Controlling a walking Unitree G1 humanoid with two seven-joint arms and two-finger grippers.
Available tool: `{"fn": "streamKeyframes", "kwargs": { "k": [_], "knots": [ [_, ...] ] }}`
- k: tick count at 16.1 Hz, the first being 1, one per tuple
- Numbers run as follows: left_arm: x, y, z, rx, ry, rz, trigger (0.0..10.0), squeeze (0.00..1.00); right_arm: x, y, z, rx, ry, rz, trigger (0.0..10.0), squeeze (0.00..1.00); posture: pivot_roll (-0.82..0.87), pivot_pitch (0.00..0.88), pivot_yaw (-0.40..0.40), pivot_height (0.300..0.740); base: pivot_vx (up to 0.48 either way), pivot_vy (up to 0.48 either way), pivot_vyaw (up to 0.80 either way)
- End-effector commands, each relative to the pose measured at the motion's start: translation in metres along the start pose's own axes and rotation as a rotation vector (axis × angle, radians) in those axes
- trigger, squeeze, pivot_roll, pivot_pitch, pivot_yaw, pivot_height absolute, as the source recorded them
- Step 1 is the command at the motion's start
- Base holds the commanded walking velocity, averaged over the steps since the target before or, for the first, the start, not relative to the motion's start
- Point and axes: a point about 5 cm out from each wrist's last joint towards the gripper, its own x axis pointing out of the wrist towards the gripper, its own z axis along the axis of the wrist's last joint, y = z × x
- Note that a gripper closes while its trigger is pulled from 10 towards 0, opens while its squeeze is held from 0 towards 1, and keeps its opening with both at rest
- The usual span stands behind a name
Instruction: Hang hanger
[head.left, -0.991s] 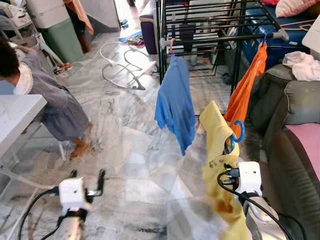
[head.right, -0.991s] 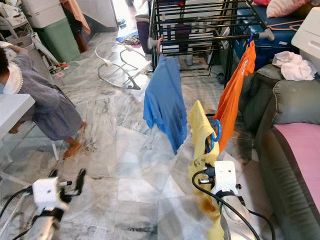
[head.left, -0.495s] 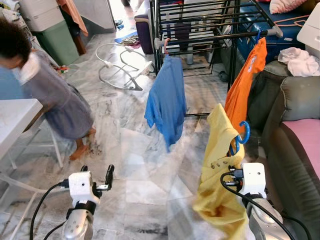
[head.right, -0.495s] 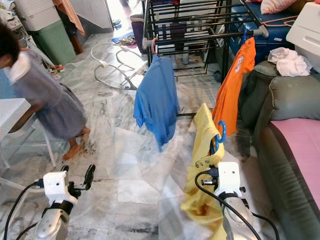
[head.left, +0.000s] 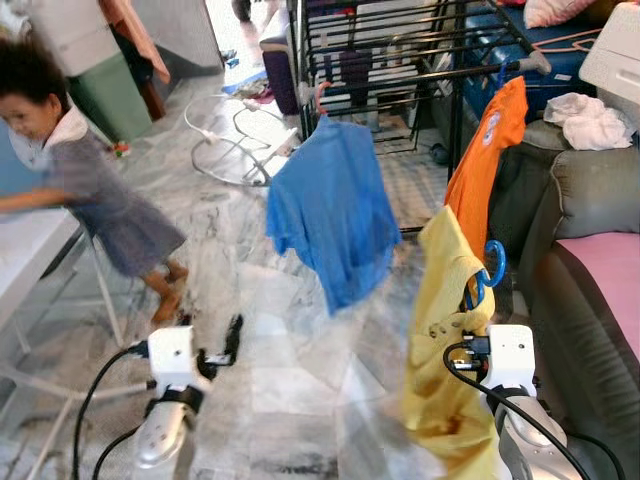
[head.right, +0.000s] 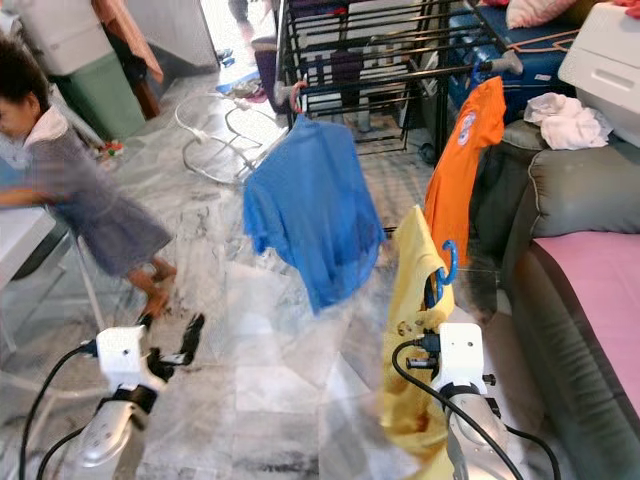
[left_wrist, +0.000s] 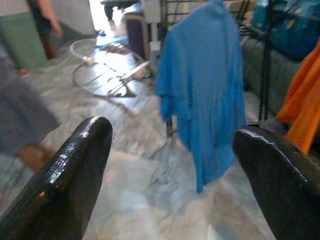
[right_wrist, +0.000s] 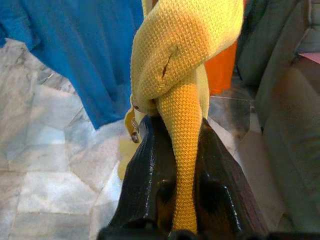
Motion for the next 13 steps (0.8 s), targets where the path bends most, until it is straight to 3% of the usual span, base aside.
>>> {"fn": "streamKeyframes", "kwargs": {
  "k": [1, 13],
  "knots": [
    [-0.0009, 0.0037, 0.0024, 0.014, 0.005, 0.007, 10.0, 0.00, 0.0030, 0.0031, 0.0166, 0.008, -0.075, 0.004, 10.0, 0.00, -0.23, 0.000, 0.148, 0.740, 0.330, 0.000, 0.00],
    [0.0086, 0.0078, -0.0022, 0.026, 0.031, -0.011, 10.0, 0.00, 0.0055, 0.0075, 0.0149, -0.009, -0.068, 0.035, 10.0, 0.00, -0.24, 0.000, 0.164, 0.740, 0.398, 0.000, 0.00]
  ]
}}
